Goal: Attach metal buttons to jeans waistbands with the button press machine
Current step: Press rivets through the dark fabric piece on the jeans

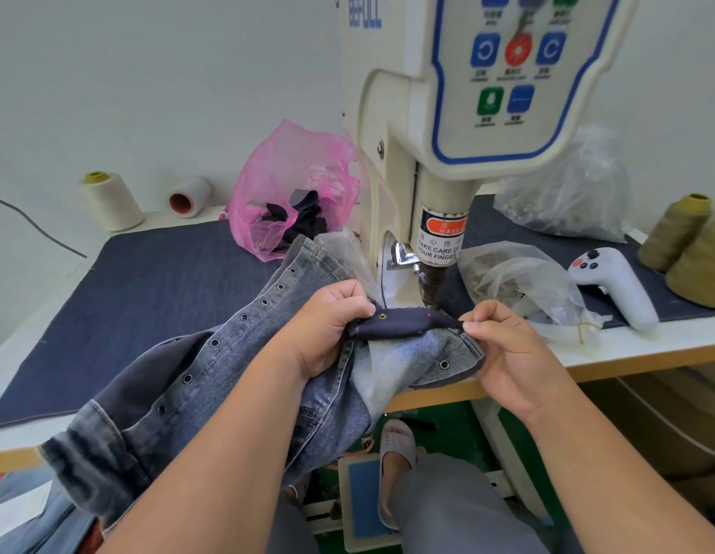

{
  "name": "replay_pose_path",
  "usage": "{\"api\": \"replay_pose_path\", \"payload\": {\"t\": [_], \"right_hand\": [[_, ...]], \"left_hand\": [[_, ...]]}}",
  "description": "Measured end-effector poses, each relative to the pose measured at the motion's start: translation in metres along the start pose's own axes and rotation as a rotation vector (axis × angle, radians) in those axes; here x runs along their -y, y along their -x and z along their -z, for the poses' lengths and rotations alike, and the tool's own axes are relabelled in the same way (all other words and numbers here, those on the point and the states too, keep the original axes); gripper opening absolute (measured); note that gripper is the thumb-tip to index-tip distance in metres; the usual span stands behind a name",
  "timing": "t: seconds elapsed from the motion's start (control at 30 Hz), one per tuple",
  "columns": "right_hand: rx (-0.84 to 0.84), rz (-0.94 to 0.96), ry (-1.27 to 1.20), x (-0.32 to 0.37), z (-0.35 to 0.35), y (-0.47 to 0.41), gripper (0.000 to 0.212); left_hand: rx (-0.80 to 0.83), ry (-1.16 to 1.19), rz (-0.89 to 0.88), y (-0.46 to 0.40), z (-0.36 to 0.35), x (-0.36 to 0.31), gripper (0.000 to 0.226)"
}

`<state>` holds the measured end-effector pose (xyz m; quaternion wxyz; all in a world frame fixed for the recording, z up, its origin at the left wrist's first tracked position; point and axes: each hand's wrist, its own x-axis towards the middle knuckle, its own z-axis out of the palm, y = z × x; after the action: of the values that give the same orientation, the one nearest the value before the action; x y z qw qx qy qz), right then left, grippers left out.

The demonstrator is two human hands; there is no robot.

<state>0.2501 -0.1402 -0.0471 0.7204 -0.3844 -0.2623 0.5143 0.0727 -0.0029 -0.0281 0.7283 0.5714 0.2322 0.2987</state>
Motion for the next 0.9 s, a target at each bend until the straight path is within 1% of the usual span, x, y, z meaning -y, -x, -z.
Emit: {"api": "replay_pose_path", "payload": {"t": [0.17, 0.33, 0.6, 0.9], "right_hand": [[0.017, -0.006, 0.011, 0.0007, 0.0001, 0.0007, 0.023], [0.019, -0.008, 0.013, 0.0015, -0.0004, 0.0009, 0.022], [0.017, -0.010, 0.023, 0.0018, -0.0002, 0.0011, 0.022], [0.017, -0.010, 0.017, 0.0008, 0.0012, -0.0001, 0.022]], "left_hand": [[0.017, 0.067, 0.018, -0.0009, 0.0037, 0.0004, 0.036], [0.025, 0.089, 0.021, 0.0004, 0.0016, -0.0017, 0.024], [0.023, 0.014, 0.020, 0.0005, 0.0030, 0.0003, 0.024], [0.010, -0.008, 0.025, 0.0014, 0.0018, 0.0003, 0.024]]}}
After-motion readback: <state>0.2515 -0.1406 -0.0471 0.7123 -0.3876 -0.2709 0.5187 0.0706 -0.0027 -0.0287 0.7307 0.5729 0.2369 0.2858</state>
